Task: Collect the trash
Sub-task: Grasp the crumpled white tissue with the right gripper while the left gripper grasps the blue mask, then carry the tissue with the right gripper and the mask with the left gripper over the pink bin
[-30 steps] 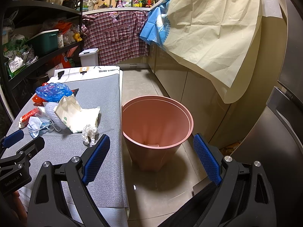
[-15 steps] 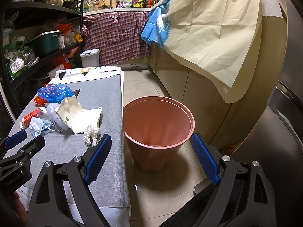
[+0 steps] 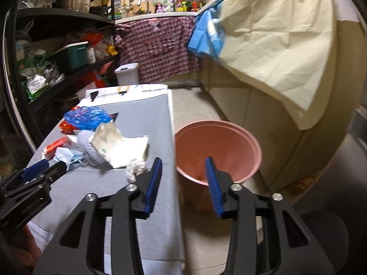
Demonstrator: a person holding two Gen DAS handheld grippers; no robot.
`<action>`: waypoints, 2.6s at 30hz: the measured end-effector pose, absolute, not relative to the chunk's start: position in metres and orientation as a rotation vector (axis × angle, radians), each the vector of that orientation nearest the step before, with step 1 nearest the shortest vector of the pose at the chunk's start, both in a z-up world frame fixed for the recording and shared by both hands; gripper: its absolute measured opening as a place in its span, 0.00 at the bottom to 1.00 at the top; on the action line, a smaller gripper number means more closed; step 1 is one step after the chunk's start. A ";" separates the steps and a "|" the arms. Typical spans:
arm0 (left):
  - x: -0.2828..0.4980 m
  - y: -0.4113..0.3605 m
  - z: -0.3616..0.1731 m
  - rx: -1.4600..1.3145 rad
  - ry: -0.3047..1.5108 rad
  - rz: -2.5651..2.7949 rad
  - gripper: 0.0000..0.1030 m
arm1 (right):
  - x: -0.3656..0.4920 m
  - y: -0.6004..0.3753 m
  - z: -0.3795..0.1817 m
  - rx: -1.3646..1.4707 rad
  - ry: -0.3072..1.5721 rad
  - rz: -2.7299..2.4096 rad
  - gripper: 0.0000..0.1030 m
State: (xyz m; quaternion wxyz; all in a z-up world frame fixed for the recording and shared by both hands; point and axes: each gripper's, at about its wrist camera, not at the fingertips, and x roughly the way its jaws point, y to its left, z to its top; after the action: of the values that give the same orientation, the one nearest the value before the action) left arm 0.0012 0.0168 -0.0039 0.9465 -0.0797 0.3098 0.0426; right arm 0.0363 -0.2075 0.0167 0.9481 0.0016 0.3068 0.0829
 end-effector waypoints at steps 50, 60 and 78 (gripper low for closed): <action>0.047 0.126 -0.058 -0.354 0.761 0.396 0.02 | 0.118 -0.112 -0.070 -0.029 0.900 0.367 0.18; 0.016 0.133 -0.023 -0.337 0.622 0.466 0.02 | 0.102 -0.115 -0.053 -0.033 0.840 0.355 0.17; -0.013 0.101 0.016 -0.271 0.514 0.371 0.02 | 0.063 -0.135 -0.012 -0.032 0.699 0.358 0.17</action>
State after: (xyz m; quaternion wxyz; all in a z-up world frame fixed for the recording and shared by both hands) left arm -0.0126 0.1012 0.0160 0.9412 -0.1327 0.2519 0.1818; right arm 0.0633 -0.1352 -0.0122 0.9238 -0.0155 0.3404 0.1745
